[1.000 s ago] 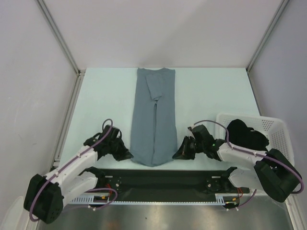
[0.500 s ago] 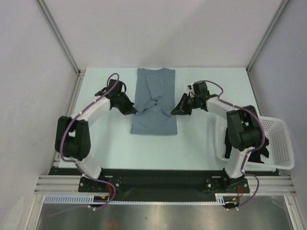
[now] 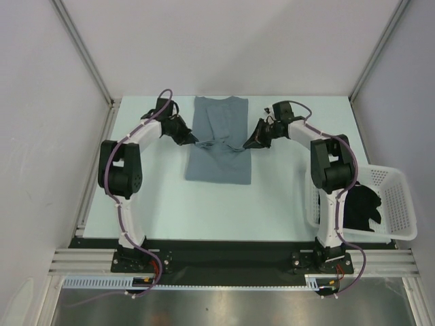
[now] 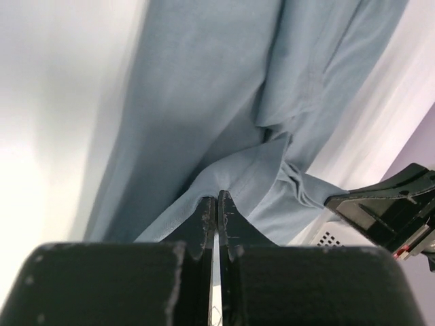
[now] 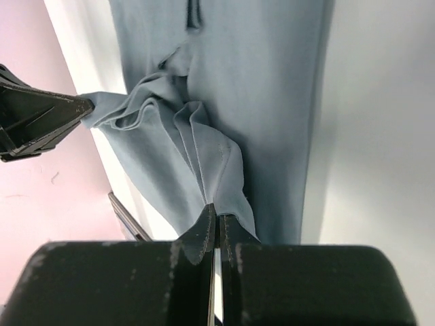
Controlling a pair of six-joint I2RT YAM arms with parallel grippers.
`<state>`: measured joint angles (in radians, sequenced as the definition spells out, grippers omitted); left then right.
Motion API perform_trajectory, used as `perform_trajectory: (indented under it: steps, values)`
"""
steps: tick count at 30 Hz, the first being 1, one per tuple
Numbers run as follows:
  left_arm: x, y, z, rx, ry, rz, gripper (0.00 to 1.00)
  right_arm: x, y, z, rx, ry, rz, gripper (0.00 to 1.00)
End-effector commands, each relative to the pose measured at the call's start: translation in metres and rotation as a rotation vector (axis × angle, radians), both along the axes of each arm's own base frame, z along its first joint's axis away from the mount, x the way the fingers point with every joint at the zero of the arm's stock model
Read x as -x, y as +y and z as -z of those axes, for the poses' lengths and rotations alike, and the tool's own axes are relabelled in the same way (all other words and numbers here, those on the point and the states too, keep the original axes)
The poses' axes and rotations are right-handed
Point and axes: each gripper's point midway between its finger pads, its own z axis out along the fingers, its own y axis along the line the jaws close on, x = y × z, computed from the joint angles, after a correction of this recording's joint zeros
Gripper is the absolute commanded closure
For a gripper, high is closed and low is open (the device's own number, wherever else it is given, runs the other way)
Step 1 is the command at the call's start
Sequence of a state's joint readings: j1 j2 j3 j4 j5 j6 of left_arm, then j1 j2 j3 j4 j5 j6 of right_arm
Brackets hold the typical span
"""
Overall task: Fold and stack the t-shirts
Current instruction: Fold the tshirt
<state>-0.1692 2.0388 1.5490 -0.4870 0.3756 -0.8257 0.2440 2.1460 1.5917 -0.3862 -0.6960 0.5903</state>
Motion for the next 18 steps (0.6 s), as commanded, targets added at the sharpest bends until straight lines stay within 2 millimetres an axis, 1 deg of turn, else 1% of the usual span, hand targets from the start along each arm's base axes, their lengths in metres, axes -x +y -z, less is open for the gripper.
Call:
perform_trajectory:
  steps: [1,2,4,5,7,8,9,11,14,18]
  values:
    - [-0.008,0.008,0.000,0.017,-0.019,0.021,1.00,-0.010,0.002,-0.006,-0.037,-0.014,-0.027,1.00]
    - [-0.008,0.009,0.004,0.022,-0.008,0.024,1.00,-0.012,0.000,-0.001,-0.033,-0.008,-0.022,1.00]
    - [-0.010,0.014,0.008,0.018,-0.003,0.016,1.00,-0.018,-0.001,-0.003,-0.040,-0.016,-0.020,1.00]
    - [-0.010,0.016,0.010,0.009,-0.002,0.012,1.00,-0.020,-0.002,0.002,-0.041,-0.010,-0.017,1.00]
    - [-0.013,0.020,0.011,0.007,-0.003,0.005,1.00,-0.023,-0.002,0.004,-0.046,0.001,-0.019,1.00]
    - [-0.014,0.020,0.011,0.010,-0.004,0.004,1.00,-0.027,-0.001,0.001,-0.048,-0.008,-0.021,1.00]
    - [-0.015,0.020,0.011,0.016,-0.002,0.005,1.00,-0.028,-0.001,0.005,-0.051,0.002,-0.023,1.00]
    - [-0.015,0.024,0.017,0.014,0.021,-0.003,1.00,-0.033,-0.002,0.003,-0.052,-0.001,-0.020,1.00]
    - [-0.015,0.025,0.021,0.019,0.031,0.003,1.00,-0.036,-0.004,0.003,-0.049,0.000,-0.020,1.00]
    - [-0.016,0.028,0.023,0.015,0.037,-0.004,1.00,-0.040,-0.006,-0.001,-0.058,-0.013,-0.009,1.00]
